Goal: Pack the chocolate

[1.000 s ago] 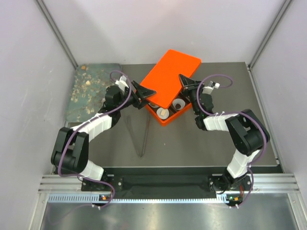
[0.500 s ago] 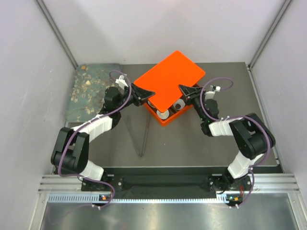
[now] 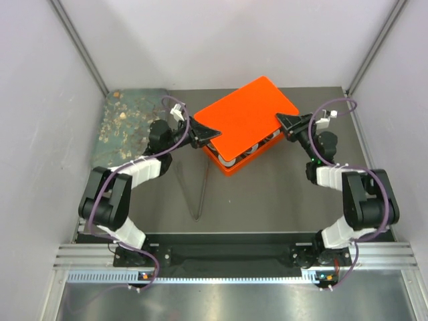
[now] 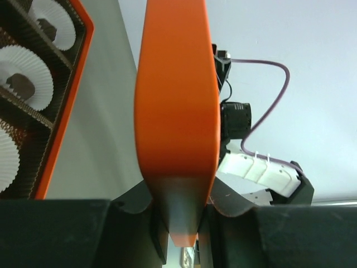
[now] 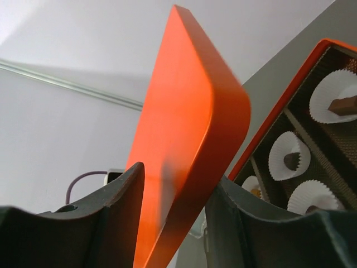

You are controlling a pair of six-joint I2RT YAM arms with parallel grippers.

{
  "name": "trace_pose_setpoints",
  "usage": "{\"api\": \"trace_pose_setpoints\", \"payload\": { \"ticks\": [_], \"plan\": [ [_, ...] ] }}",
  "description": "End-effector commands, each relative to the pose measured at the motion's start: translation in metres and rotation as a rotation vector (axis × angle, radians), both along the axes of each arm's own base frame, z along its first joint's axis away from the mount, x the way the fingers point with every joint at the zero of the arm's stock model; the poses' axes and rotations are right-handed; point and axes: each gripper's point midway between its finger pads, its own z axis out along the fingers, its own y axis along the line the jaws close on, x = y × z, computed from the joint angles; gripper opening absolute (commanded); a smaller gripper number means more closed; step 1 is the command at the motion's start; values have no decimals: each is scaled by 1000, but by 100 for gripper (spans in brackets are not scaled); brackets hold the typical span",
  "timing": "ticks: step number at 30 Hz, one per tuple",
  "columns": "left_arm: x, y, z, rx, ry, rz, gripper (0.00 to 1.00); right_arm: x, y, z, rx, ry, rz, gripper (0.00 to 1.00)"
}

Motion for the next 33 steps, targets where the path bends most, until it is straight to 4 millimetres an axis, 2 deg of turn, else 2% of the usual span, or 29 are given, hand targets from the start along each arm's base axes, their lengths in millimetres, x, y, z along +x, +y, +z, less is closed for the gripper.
{"api": "trace_pose_setpoints", "payload": {
  "ticks": [1,3,4,6,7,8,9,11,12,14,15,18,24,28,29,33],
  "plan": [
    [-7,-6,17,-31,-95,-77,0,2,-5,30,13,-160,82,45],
    [-8,-10,7,-19,-77,-93,0,6,-12,31,28,-171,93,35],
    [-8,-10,3,-13,-69,-96,1,10,-13,24,30,-162,100,18],
    [-6,-10,-9,14,-51,-95,15,12,-13,26,35,-176,120,3],
    [-4,-9,-12,28,-47,-90,21,15,-12,20,52,-161,127,0],
    [0,-7,-20,65,-38,-78,37,17,-27,29,58,-208,101,0],
    [4,-2,-27,93,-17,-60,42,18,-29,29,70,-213,99,0],
    [19,10,-28,152,-53,-4,50,24,-34,30,92,-206,101,0],
    [22,17,-40,193,8,15,52,25,-35,31,91,-208,105,0],
    [37,35,-44,246,13,88,55,29,-37,32,95,-211,100,0],
    [39,43,-54,276,57,111,55,32,-37,29,99,-202,99,0],
    [51,70,-65,355,96,216,57,39,-39,22,111,-185,84,0],
    [66,101,-61,440,73,323,58,48,-28,12,109,-173,105,0],
    [76,107,-50,465,41,345,58,55,-19,9,109,-175,123,0],
    [79,107,-49,465,32,348,58,52,-5,8,113,-176,149,0],
    [86,107,-45,453,19,346,58,57,4,0,126,-166,158,0]
  ]
}}
